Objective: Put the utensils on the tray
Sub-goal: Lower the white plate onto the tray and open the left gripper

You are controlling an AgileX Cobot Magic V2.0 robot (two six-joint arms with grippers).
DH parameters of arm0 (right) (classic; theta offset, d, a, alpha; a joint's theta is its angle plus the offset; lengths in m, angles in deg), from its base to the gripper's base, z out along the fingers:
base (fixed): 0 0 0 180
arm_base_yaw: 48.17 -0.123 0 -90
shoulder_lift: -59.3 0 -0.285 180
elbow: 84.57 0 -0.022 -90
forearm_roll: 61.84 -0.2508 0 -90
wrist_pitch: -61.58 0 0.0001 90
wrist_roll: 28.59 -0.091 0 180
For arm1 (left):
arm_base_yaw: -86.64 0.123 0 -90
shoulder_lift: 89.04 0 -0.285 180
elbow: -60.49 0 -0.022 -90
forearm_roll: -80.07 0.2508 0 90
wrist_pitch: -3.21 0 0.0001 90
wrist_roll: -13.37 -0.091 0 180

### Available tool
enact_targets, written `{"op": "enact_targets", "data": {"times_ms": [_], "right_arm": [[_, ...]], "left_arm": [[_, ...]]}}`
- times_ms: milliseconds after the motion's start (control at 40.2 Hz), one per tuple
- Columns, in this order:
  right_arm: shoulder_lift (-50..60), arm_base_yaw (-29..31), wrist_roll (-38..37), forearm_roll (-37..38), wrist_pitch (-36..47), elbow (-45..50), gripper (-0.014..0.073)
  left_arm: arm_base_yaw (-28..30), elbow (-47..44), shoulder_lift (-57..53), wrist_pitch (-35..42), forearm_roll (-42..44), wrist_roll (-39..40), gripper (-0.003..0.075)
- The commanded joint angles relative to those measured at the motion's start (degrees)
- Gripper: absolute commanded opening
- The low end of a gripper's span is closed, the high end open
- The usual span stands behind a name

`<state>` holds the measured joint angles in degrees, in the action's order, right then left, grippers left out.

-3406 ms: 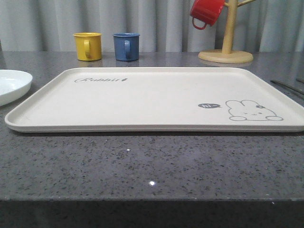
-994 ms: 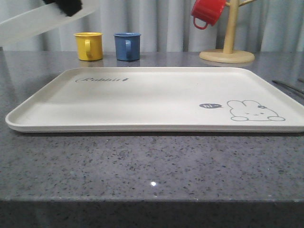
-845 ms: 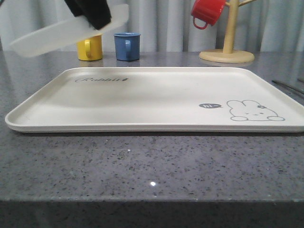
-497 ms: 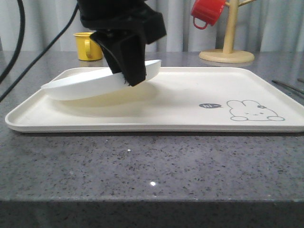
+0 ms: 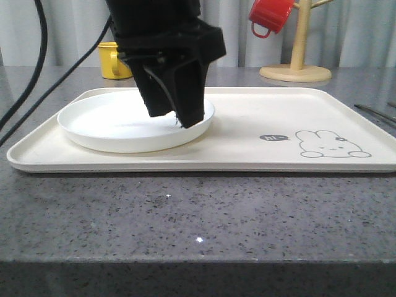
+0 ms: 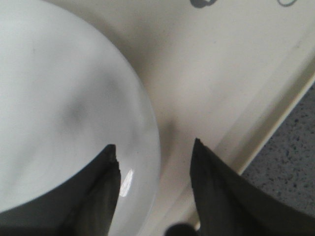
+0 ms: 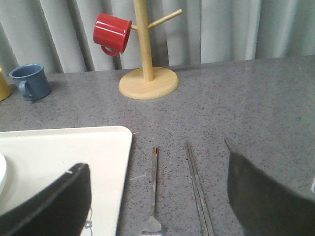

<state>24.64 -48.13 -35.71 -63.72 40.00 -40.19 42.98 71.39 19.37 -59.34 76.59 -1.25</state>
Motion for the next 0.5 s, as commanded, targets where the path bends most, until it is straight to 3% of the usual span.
{"op": "enact_targets", "data": {"times_ms": [0,249,472], "right_arm": [[-0.65,0.23,0.30,0.08,4.39,-2.21,0.0592],[-0.65,0.23,0.30,0.08,4.39,-2.21,0.0592],[-0.65,0.23,0.30,0.08,4.39,-2.21,0.0592]], "left_arm": [[-0.42,5.93,-2.76,-3.24,-0.81,0.55,0.0332],[0.85,10.98,-2.88,-10.31,1.59,0.55,-0.0008],[6.87,9.94,-6.36,-10.31,2.35,3.41,-0.0018]]}}
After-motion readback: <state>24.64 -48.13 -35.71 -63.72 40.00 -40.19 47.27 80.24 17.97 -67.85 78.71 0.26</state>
